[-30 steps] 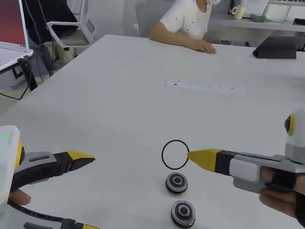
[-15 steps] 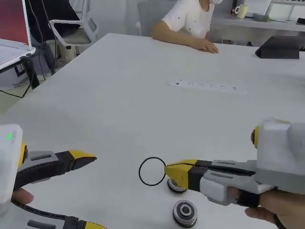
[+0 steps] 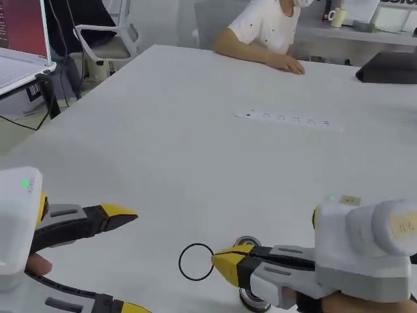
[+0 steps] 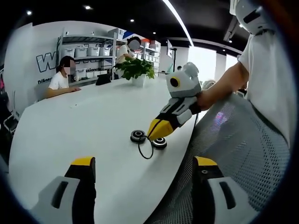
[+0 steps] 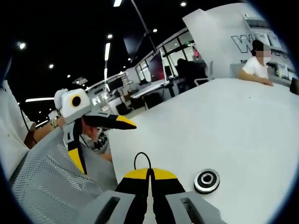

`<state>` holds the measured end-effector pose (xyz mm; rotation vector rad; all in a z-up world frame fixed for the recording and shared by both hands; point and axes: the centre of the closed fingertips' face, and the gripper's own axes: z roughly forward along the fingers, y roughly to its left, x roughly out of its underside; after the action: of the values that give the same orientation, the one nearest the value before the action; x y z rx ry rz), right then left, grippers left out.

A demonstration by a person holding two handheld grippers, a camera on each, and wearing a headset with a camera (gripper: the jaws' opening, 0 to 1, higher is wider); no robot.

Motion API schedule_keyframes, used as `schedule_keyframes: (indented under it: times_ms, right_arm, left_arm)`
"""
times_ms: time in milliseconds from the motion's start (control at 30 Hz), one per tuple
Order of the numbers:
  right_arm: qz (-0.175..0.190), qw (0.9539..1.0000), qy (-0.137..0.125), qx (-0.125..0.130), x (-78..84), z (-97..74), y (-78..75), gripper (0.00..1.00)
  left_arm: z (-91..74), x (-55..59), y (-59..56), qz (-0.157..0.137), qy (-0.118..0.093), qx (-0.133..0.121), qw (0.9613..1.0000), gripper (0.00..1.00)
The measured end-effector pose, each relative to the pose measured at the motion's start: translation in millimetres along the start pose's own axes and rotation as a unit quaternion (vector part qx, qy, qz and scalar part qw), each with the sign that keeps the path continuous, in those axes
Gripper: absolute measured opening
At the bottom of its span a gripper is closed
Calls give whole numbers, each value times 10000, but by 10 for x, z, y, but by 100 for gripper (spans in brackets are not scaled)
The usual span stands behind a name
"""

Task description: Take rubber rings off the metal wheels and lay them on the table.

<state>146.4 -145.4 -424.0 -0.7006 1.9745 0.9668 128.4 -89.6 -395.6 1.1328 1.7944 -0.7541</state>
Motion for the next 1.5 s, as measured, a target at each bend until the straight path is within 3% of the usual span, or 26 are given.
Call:
schedule_keyframes:
  times_ms: [133, 533, 900, 1233, 1500]
  right_arm:
    - [29, 9999, 64, 131, 57, 36, -45, 0]
    - [-138, 9973, 616, 366, 321, 70, -146, 0]
    - [-173, 9966, 671, 447, 339, 64, -194, 1]
    - [-308, 9964, 542, 576, 209, 2, -283, 8]
    - [-837, 9945, 165, 607, -139, -99, -263, 15]
  left_arm:
    - [-4, -10, 11, -17, -38, -24, 10000, 83]
    - [2, -3, 1, 33, 3, -8, 10000, 82]
    - [-1, -12, 2, 34, -18, -12, 10000, 82]
    - [-5, -1, 4, 35, 11, -18, 10000, 82]
    - [-11, 5, 6, 50, 24, -27, 10000, 82]
